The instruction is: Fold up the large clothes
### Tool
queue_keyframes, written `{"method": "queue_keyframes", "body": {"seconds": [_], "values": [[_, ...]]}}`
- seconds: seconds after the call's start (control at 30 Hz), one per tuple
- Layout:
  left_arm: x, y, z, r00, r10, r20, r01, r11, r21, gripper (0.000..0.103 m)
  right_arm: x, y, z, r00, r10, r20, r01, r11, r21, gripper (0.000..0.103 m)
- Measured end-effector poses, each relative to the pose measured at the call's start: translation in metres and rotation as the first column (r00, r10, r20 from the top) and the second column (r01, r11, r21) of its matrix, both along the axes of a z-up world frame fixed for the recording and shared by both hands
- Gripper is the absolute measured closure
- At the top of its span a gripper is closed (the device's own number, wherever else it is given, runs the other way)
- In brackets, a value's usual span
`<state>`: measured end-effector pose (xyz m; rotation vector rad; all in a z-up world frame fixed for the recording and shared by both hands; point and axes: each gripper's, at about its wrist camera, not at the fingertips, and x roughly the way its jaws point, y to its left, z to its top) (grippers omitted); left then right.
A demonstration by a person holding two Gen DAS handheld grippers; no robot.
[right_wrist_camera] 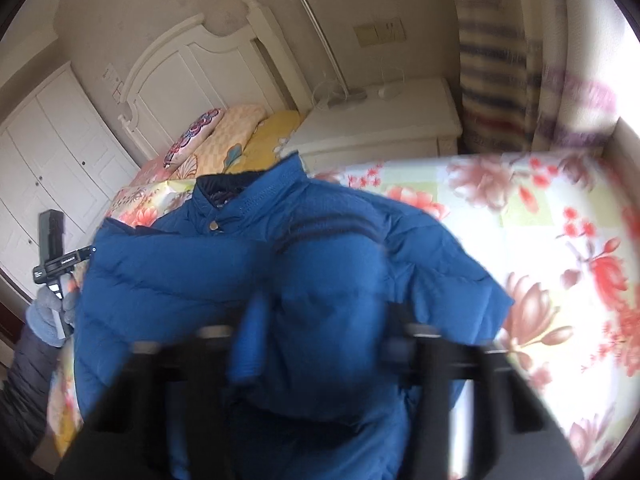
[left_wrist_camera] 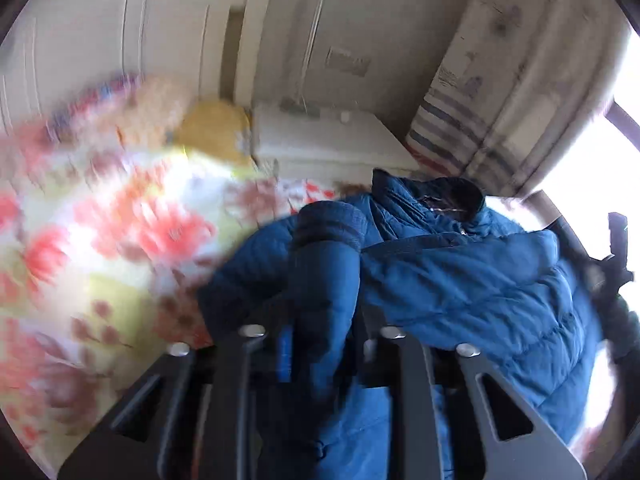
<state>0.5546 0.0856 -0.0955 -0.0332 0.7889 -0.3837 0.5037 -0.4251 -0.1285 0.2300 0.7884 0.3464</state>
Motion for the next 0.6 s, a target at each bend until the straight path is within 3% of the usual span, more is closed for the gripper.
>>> {"method": "queue_keyframes", "body": {"seconds": [0.1, 0.17, 0.23, 0.33, 0.43, 0.5, 0.6], "values": [[-0.026, -0.005, 0.039, 0.993, 0.014, 0.116, -0.012, 1.0, -0.017, 0.086, -0.029, 0.016, 0.029, 0.994, -0.016, 0.104, 0.027, 0.995, -0.101, 0.091], [-0.036, -0.005, 0.072, 0.986, 0.009, 0.168, 0.0, 0.999, -0.055, 0.086, -0.045, 0.017, 0.057, 0.985, -0.023, 0.173, 0.039, 0.995, -0.088, 0.092], [-0.033, -0.012, 0.101, 0.976, 0.035, 0.215, -0.03, 0.999, -0.026, 0.086, -0.054, 0.018, 0.091, 0.969, -0.036, 0.243, 0.061, 0.994, -0.095, 0.092], [0.006, -0.018, 0.121, 0.979, 0.108, 0.171, -0.106, 0.994, -0.015, 0.086, -0.037, 0.008, 0.12, 0.963, -0.087, 0.255, 0.112, 0.99, -0.084, 0.092], [0.052, -0.025, 0.109, 0.984, 0.153, 0.091, -0.153, 0.988, -0.01, 0.085, 0.011, -0.002, 0.114, 0.974, -0.153, 0.165, 0.167, 0.984, -0.069, 0.091], [0.082, -0.032, 0.081, 0.983, 0.182, 0.033, -0.183, 0.983, 0.021, 0.085, 0.049, -0.003, 0.089, 0.977, -0.2, 0.074, 0.206, 0.975, -0.082, 0.091], [0.109, -0.048, 0.012, 0.972, 0.231, -0.045, -0.224, 0.967, 0.122, 0.085, 0.085, 0.005, 0.034, 0.968, -0.245, -0.059, 0.233, 0.96, -0.157, 0.091]]}}
